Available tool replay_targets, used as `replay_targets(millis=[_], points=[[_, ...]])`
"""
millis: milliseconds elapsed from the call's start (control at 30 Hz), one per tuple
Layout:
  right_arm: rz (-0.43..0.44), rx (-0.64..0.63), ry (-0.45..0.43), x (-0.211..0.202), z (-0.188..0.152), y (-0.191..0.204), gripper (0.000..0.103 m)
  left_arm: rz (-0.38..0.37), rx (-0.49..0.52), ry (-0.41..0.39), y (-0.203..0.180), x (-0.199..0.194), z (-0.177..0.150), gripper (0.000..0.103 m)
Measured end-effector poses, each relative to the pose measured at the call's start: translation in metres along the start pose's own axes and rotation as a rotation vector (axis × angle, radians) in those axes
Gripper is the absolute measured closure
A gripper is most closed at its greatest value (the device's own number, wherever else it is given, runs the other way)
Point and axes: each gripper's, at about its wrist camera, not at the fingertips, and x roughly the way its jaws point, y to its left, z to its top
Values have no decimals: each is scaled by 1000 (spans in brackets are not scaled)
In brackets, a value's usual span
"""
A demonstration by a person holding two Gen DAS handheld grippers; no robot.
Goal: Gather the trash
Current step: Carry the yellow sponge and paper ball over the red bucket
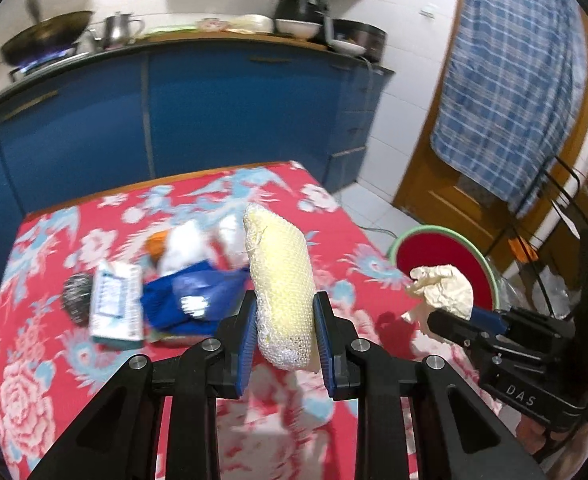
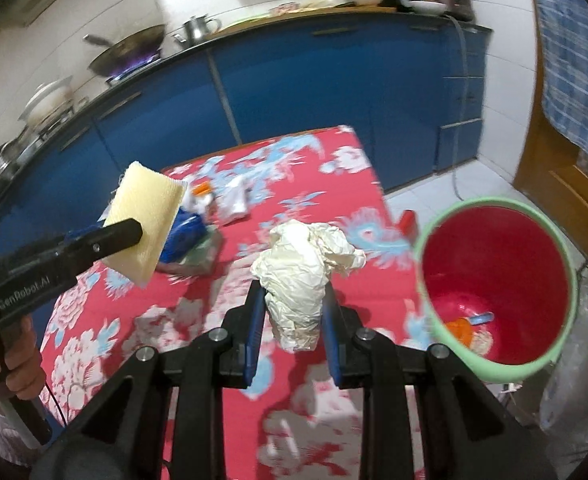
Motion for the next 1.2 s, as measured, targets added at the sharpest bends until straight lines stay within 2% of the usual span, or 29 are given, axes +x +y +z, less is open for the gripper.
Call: replay_targets(millis=[300, 533, 900, 967, 1067, 1200], points=[[-111, 84, -18, -15, 1, -59, 74, -94, 73, 54, -62, 41, 14, 75], [-202, 153, -12, -15, -3, -108, 73, -131, 115, 93, -106, 70, 19, 75], [-253, 265, 19, -3, -14, -174, 69, -176, 165, 161, -150, 113, 16, 75], [-258, 274, 20, -1, -15, -182, 62, -185, 166, 169, -155, 120, 15, 75], [-279, 275, 12, -1, -15, -188, 57, -193, 176, 180, -163, 128, 15, 75], [-292, 278, -3, -4, -15, -194, 56, -199, 198, 198, -174, 138, 12, 75]])
